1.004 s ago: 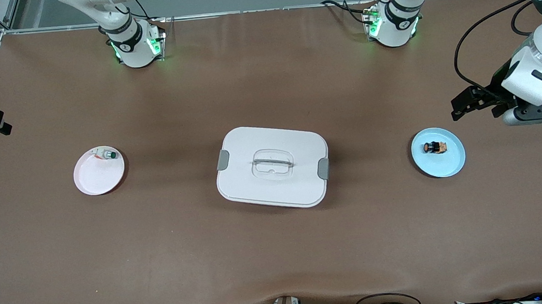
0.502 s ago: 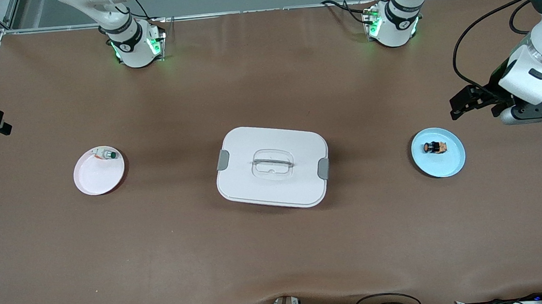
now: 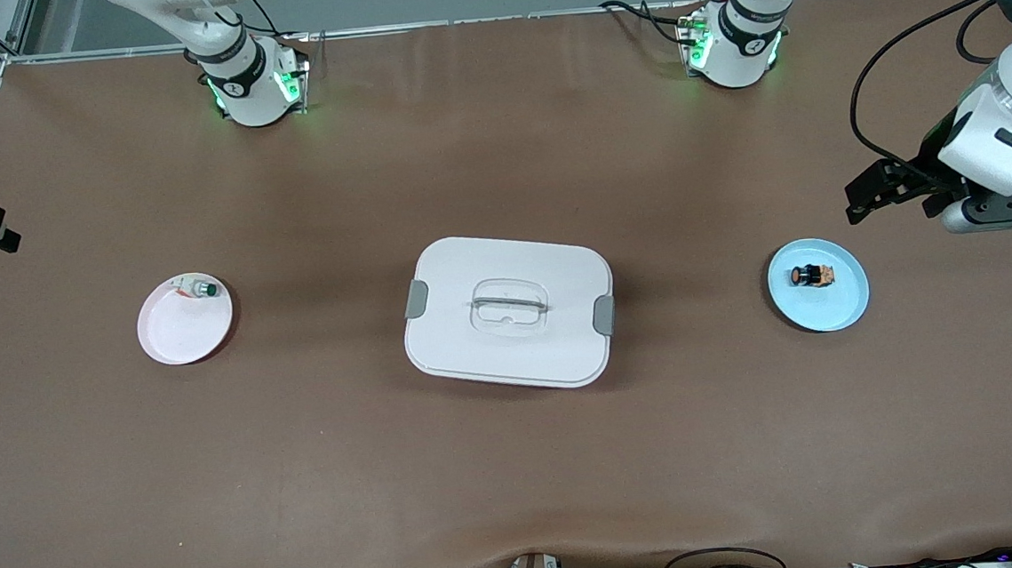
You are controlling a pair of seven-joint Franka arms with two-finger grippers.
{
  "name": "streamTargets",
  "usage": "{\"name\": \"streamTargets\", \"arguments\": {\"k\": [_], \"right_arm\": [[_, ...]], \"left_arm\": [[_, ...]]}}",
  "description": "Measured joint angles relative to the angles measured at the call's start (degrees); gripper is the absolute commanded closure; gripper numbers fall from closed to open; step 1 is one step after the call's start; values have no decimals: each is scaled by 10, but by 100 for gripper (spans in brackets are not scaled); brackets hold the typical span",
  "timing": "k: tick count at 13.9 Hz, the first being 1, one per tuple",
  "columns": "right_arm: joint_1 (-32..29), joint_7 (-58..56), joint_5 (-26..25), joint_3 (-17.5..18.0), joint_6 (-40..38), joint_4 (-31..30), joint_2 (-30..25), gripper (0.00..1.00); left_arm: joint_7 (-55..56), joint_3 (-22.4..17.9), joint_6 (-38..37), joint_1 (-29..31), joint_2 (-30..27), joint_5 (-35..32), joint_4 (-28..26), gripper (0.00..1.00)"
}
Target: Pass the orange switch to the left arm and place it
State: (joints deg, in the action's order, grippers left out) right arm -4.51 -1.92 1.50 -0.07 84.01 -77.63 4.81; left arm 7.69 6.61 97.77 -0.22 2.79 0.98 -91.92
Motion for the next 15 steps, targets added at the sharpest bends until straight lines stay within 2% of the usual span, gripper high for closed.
{"name": "streamTargets", "arguments": {"k": [4, 9, 15], "right_arm": [[0, 0, 0, 0, 0, 0, 0, 0], [0, 0, 0, -1, 0, 0, 0, 0], [0, 0, 0, -2, 0, 0, 0, 0]], "left_arm": [[-8, 0, 1, 0, -14, 0, -1, 0], [-8, -4, 29, 8, -56, 0, -44, 0], [-4, -5, -12, 13, -71, 0, -43, 0]]}}
